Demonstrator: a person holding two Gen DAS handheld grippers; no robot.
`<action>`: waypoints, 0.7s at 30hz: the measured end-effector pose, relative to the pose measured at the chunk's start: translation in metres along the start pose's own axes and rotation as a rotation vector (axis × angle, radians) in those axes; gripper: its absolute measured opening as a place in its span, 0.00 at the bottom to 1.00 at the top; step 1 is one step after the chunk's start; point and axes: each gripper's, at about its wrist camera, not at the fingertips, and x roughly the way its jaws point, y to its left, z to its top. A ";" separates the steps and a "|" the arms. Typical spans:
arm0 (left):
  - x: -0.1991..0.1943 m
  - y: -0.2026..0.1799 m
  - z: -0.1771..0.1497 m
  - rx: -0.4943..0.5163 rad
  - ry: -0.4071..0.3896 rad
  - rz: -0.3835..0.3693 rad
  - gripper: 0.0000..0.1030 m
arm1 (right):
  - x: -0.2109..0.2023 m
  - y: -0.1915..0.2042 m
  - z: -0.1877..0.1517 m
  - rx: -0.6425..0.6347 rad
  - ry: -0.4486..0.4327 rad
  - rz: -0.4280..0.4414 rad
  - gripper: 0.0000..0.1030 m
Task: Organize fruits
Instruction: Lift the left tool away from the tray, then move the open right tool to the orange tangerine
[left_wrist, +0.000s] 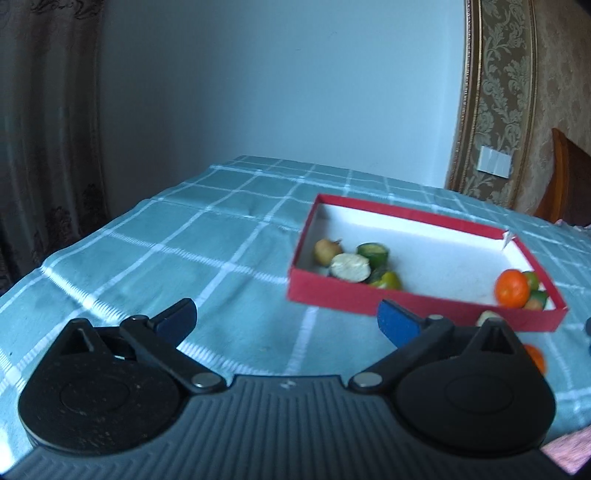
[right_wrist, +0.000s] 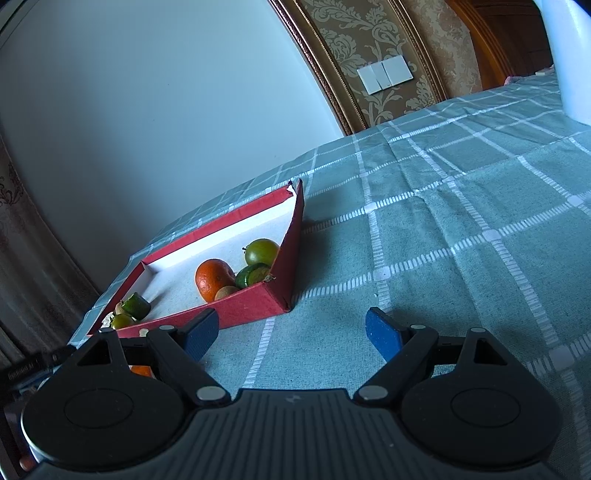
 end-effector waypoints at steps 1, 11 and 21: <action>0.001 0.002 -0.002 -0.008 0.000 0.002 1.00 | -0.001 0.001 0.000 -0.005 -0.005 0.002 0.84; 0.004 0.014 -0.001 -0.081 -0.012 -0.005 1.00 | -0.016 0.056 -0.012 -0.264 -0.003 0.059 0.84; 0.003 0.015 -0.003 -0.087 -0.018 -0.014 1.00 | -0.007 0.125 -0.034 -0.539 0.077 0.135 0.84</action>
